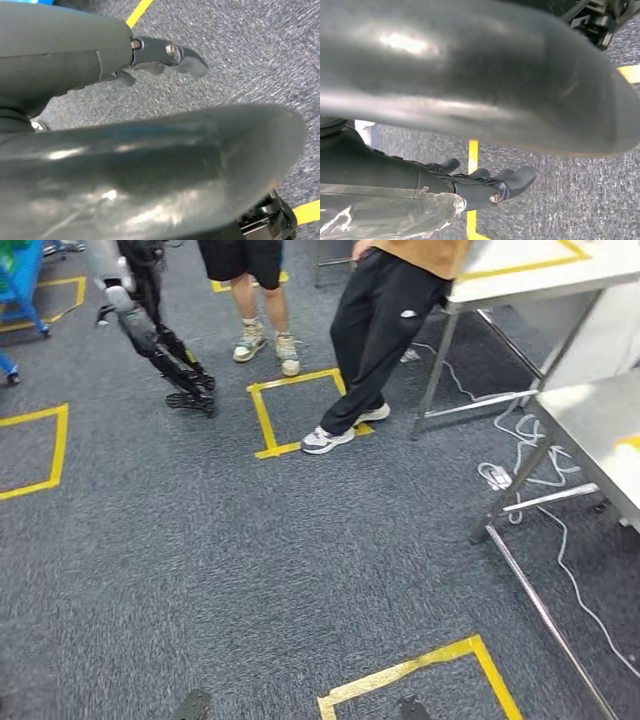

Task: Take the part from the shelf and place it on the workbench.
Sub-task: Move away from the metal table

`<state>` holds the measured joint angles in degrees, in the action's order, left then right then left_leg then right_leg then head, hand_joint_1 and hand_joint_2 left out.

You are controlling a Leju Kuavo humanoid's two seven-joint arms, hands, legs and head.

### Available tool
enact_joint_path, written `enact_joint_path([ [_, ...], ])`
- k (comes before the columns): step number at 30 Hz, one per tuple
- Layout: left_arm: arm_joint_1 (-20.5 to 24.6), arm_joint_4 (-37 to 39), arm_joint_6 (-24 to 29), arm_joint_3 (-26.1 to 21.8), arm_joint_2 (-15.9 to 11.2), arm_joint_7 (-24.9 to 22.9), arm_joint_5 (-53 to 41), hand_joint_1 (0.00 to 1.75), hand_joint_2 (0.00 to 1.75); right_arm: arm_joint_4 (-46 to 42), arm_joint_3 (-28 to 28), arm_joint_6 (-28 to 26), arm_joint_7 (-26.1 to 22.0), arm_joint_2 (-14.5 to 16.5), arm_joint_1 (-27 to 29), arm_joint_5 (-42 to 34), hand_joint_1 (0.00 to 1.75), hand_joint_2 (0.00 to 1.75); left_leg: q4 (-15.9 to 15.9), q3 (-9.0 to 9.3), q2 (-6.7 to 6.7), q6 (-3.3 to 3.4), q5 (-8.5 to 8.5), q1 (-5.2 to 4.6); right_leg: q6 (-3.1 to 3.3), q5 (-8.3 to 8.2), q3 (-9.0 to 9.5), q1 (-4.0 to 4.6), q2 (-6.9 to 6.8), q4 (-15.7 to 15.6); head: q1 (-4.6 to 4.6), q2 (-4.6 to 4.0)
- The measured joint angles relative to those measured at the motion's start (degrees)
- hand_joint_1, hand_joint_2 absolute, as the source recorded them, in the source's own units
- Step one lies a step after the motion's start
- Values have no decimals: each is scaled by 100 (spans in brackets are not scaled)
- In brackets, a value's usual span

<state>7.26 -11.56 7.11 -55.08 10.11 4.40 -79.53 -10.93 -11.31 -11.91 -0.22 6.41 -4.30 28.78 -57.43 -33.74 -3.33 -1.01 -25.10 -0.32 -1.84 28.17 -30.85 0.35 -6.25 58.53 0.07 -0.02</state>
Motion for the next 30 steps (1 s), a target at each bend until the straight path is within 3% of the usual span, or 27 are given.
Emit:
enact_joint_path([
  [1,-16,0,-2,-2,-1,3,4,0,0,-2,-4,-2,1,-1,-10,-2,0,0,-1,-4,65,36,9,8,-31,13,13,-9,-30,-12,8,0],
  [3,-48,0,-5,-9,-3,3,16,0,0,-4,-11,-1,1,-1,-28,-9,0,0,15,6,188,101,21,29,-93,141,-38,-39,162,150,32,1],
  [5,-44,0,-7,-13,2,5,21,0,0,-4,-28,-1,2,-1,-18,-19,0,0,22,9,314,155,29,43,-128,453,-322,-59,472,761,64,0],
  [7,-40,0,-12,-14,6,7,21,0,0,-4,-48,1,8,-1,16,-26,0,0,22,8,468,179,29,41,-138,706,-697,-58,585,1473,79,-1],
  [8,-48,0,-14,-15,5,8,22,0,0,-4,-58,1,11,-1,31,-29,0,0,22,11,549,180,28,40,-137,697,-797,-58,603,1616,84,-1],
  [9,-56,0,-17,-16,3,8,22,0,0,-4,-69,2,13,-1,41,-31,0,0,21,15,630,177,30,41,-133,577,-788,-62,614,1532,85,-1],
  [10,-62,0,-22,-17,3,8,22,0,0,-4,-80,4,14,-1,43,-33,0,0,21,22,712,171,33,43,-126,376,-675,-71,645,1243,86,-1],
  [12,-58,0,-32,-17,5,8,21,0,0,-4,-93,11,14,-1,40,-34,0,0,7,25,862,133,34,42,-115,19,-335,-114,873,486,87,-1],
  [14,-53,0,-36,-17,3,8,16,0,0,-3,-98,18,13,2,37,-35,0,0,1,3,981,64,50,46,-78,-87,-150,-134,1071,94,85,-1],
  [16,-72,0,-35,-18,-2,8,12,0,0,-2,-101,24,13,6,30,-35,0,0,26,-29,1085,-11,86,69,-2,-96,-134,-115,1021,62,80,-1],
  [17,-87,0,-34,-19,-3,8,12,0,0,-2,-103,25,13,7,28,-34,0,0,18,-48,1045,-38,73,72,38,-112,-129,-109,960,50,78,-1],
  [19,-91,0,-31,-19,-2,9,11,0,0,-2,-108,26,9,9,38,-32,0,0,-257,-188,787,-78,-121,59,109,-141,-121,-107,819,15,45,-1],
  [21,-70,0,-28,-19,-2,9,10,0,0,-2,-117,27,7,9,60,-29,0,0,-946,-516,505,-105,-490,47,150,-137,-121,-85,652,8,16,-1],
  [23,-71,0,-26,-19,-2,8,9,0,0,-2,-127,30,9,9,75,-27,0,0,-1483,-769,430,-120,-663,49,169,-125,-122,-69,473,8,15,-1],
  [24,-80,0,-25,-19,-1,8,7,0,0,-2,-129,32,9,9,74,-26,0,0,-1487,-762,415,-121,-599,49,171,-120,-119,-66,396,8,14,-1],
  [26,-91,0,-24,-19,-3,8,-1,0,0,-2,-130,34,8,10,64,-23,0,0,-942,-451,293,-107,-265,46,155,-106,-101,-66,259,9,12,-1],
  [27,-84,0,-21,-19,-3,8,-4,0,0,-2,-131,34,6,10,63,-21,0,0,-563,-241,136,-102,-126,32,131,-89,-90,-50,197,16,7,-1],
  [29,-55,0,-14,-19,-3,8,-7,0,0,-2,-133,34,4,10,64,-14,0,0,-75,19,-74,-44,-11,7,75,-52,-70,-12,78,25,10,0],
  [30,-50,0,-13,-19,-3,8,-8,0,0,-2,-134,34,3,10,61,-10,0,0,0,46,-87,-13,-24,-8,48,-38,-55,6,17,24,15,0],
])
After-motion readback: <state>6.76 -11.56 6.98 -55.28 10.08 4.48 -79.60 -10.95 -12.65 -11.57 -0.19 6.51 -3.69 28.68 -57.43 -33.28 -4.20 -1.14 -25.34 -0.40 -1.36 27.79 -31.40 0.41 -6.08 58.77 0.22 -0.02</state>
